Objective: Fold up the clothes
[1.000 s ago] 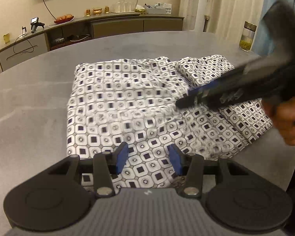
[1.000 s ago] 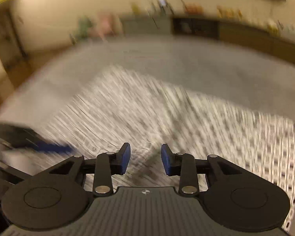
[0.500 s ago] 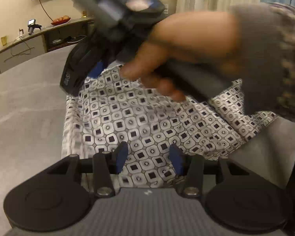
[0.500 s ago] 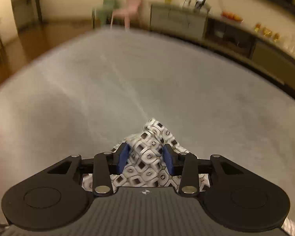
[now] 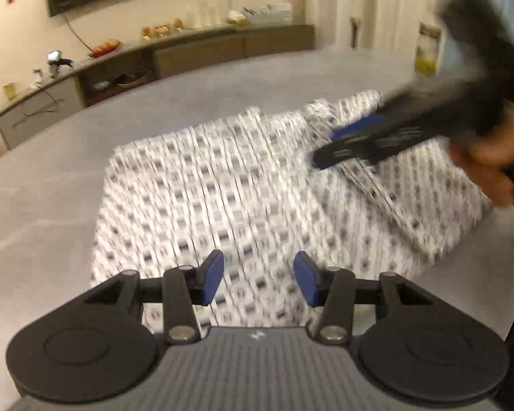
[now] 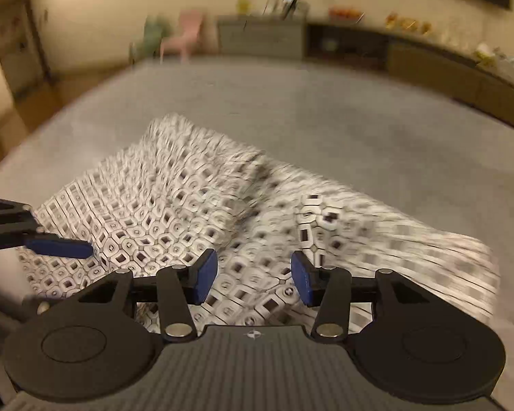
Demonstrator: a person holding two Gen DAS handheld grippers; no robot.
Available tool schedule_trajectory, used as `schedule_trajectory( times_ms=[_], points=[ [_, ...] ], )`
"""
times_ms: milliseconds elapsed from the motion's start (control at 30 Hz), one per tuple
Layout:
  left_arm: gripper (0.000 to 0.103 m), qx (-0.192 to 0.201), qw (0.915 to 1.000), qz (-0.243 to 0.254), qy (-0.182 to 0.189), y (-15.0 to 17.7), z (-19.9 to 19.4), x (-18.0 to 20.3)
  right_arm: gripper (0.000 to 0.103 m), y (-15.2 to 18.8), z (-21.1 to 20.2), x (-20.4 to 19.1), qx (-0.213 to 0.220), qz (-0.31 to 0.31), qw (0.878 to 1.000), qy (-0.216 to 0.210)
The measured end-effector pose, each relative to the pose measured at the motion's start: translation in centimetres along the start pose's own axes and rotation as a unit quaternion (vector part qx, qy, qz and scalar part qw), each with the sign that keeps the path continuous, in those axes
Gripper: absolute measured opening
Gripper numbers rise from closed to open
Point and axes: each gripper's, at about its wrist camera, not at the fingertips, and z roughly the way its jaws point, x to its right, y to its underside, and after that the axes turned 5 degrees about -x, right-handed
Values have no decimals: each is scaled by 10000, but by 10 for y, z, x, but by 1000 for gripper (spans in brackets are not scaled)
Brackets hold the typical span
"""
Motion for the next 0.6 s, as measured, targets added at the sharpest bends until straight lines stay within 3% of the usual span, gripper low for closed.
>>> schedule_trajectory(
  times_ms=[33, 67, 133, 267, 333, 433, 500, 533, 600],
  points=[
    [46, 112, 9999, -45, 65, -5, -7, 3, 59, 4, -20, 9, 277, 225, 9993, -56],
    [47, 209, 9997, -67, 140, -9, -12, 7, 79, 10, -39, 18, 514, 408, 9978, 37],
    [49, 258, 9992, -107, 296, -18, -13, 17, 96, 28, -71, 36, 851, 732, 9933, 279],
    [49, 115, 9986, -218, 461, -41, 4, 42, 96, 84, -76, 67, 428, 1257, 9903, 412],
    [56, 101, 9975, -305, 635, -52, 11, 55, 96, 101, -69, 77, 244, 1385, 9893, 386],
    [73, 92, 9945, -457, 938, -72, 23, 75, 93, 114, -69, 83, 197, 1355, 9901, 318],
    [79, -30, 9926, -570, 1076, -87, 35, 87, 78, 120, -72, 82, 249, 1226, 9917, 281],
    [79, -100, 9914, -627, 1140, -94, 41, 93, 56, 122, -75, 81, 284, 1142, 9927, 266],
    [79, -261, 9899, -697, 1209, -110, 53, 105, 50, 118, -81, 81, 348, 1024, 9940, 173]
  ],
)
